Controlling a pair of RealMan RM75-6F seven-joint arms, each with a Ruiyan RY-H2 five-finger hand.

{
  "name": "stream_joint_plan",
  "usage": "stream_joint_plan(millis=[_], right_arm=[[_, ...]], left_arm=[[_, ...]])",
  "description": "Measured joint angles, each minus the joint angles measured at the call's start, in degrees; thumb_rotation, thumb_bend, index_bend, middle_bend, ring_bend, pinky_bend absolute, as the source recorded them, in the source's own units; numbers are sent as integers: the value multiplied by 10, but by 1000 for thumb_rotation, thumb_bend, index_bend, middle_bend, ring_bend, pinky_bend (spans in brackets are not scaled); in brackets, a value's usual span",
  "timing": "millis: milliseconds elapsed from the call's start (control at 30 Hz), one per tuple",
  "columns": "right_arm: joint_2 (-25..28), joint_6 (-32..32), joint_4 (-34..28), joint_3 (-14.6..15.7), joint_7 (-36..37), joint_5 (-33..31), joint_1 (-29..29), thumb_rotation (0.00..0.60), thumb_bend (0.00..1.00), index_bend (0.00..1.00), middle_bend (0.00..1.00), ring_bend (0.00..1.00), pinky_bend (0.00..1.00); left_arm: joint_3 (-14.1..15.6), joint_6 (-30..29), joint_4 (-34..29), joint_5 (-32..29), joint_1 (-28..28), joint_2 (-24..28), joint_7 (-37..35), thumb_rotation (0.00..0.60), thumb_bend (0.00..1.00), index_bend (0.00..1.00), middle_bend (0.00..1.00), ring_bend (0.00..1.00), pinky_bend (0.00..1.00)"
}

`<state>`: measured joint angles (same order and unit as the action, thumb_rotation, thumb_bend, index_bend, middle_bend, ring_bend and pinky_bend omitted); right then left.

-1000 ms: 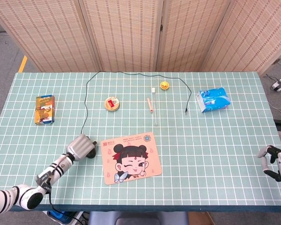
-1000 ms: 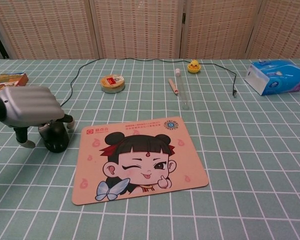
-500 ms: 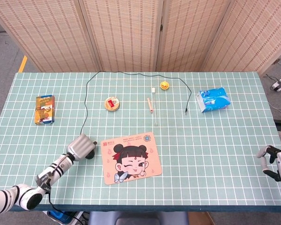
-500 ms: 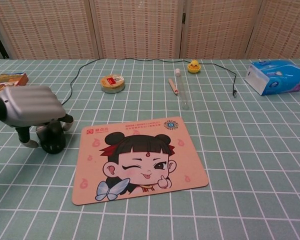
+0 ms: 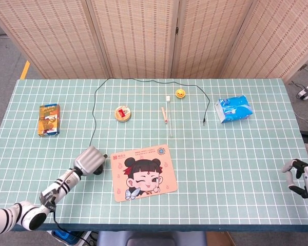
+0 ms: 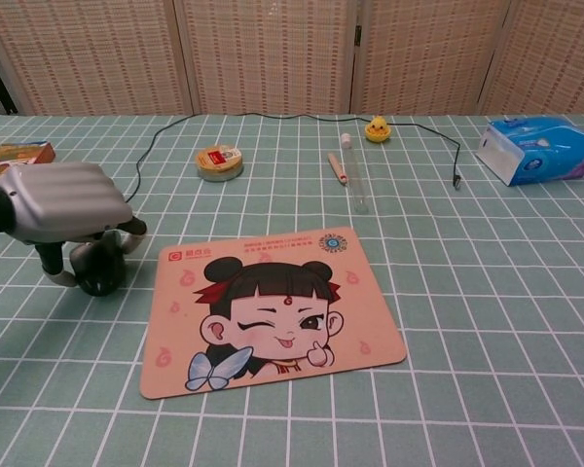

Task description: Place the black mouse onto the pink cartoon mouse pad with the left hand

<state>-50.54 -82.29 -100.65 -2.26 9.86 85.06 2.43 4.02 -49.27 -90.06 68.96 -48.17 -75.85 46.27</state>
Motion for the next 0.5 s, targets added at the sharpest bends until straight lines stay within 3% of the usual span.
stream_joint_plan(millis=[267, 500], right_arm=[[1, -3, -3, 1, -1, 5, -1, 600, 352, 509, 504, 576, 725], [6, -14, -6, 1, 6, 10, -5, 600, 352, 509, 504, 576, 725]], left_arm=[[0, -24, -67, 37, 2, 15, 17, 600, 174, 596, 963, 1000, 1000], [-11, -30, -113, 19, -7, 8, 79, 600, 174, 594, 964, 1000, 1000]])
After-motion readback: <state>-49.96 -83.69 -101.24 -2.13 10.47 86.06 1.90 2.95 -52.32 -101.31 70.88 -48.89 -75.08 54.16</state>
